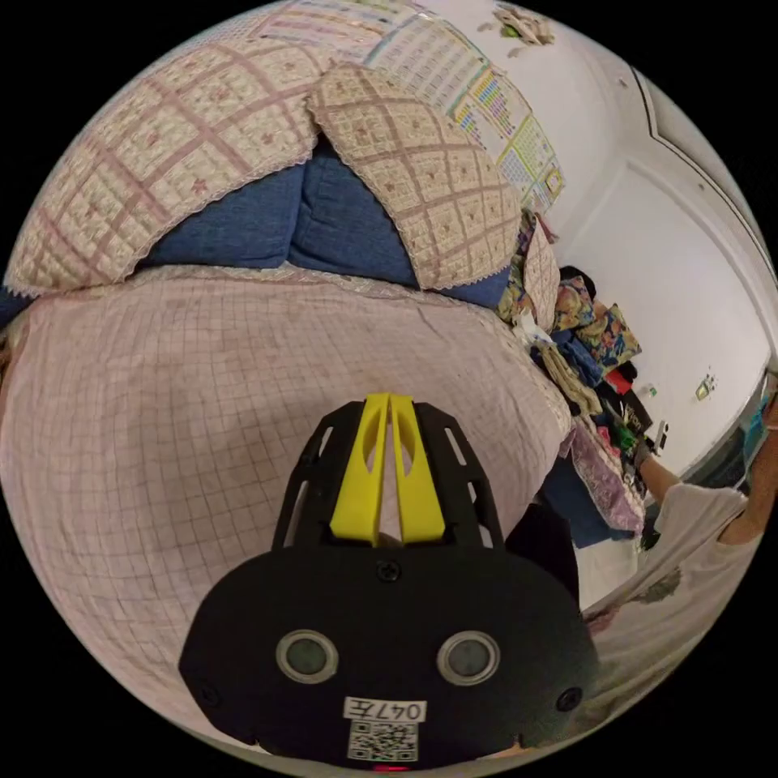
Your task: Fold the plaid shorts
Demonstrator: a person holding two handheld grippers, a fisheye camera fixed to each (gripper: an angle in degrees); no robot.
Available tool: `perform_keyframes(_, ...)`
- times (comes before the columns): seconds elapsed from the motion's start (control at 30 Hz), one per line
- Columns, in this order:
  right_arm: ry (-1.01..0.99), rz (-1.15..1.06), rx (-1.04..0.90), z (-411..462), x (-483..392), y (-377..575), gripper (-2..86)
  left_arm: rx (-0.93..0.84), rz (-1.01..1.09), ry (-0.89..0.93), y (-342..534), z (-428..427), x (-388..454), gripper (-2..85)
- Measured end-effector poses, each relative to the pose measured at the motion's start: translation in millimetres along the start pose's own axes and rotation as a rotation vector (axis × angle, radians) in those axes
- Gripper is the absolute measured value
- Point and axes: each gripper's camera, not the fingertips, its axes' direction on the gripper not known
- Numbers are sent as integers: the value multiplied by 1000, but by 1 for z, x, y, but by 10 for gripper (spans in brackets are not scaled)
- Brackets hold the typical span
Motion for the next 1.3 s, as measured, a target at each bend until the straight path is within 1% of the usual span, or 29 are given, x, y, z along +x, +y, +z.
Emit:
perform_keyframes(0.07, 18, 26, 24, 1, 16, -9, 121, 27, -35, -2, 13, -13, -15, -10)
perform_keyframes(0.13, 81, 82, 60, -4, 39, -14, 121, 53, -62, -11, 29, -29, -33, -10)
perform_keyframes(0.2, 158, 178, 86, -14, 85, -17, 126, 72, -100, 1, 42, -41, -50, -10)
perform_keyframes(0.33, 253, 276, 48, -23, 166, -5, 134, 148, -223, 26, 74, -75, -93, -10)
perform_keyframes(0.4, 301, 352, 33, -31, 219, 12, 140, 176, -251, 28, 84, -89, -106, -10)
perform_keyframes(0.5, 295, 468, 36, -41, 277, 37, 146, 191, -295, -6, 99, -113, -124, -10)
perform_keyframes(0.6, 258, 521, 39, -43, 316, 56, 153, 226, -332, -12, 111, -140, -137, -10)
perform_keyframes(0.77, 180, 514, 74, -46, 346, 67, 138, 298, -392, -11, 131, -185, -156, -10)
perform_keyframes(0.83, 150, 528, 85, -45, 353, 67, 131, 359, -433, 13, 143, -208, -168, -10)
perform_keyframes(0.93, 98, 576, 80, -43, 361, 69, 119, 434, -482, 56, 159, -238, -183, -10)
perform_keyframes(1.03, 88, 649, 54, -41, 364, 74, 103, 483, -505, 57, 173, -272, -192, -10)
perform_keyframes(1.13, 53, 711, -57, -30, 361, 78, 54, 517, -506, 47, 183, -309, -194, -10)
perform_keyframes(1.17, 49, 679, -91, -29, 355, 79, 28, 520, -507, 39, 184, -316, -193, -10)
perform_keyframes(1.2, 60, 655, -101, -36, 348, 81, 4, 527, -512, 19, 186, -332, -193, -10)
perform_keyframes(1.3, 79, 620, -43, -62, 320, 93, -10, 558, -526, -25, 188, -369, -190, -10)
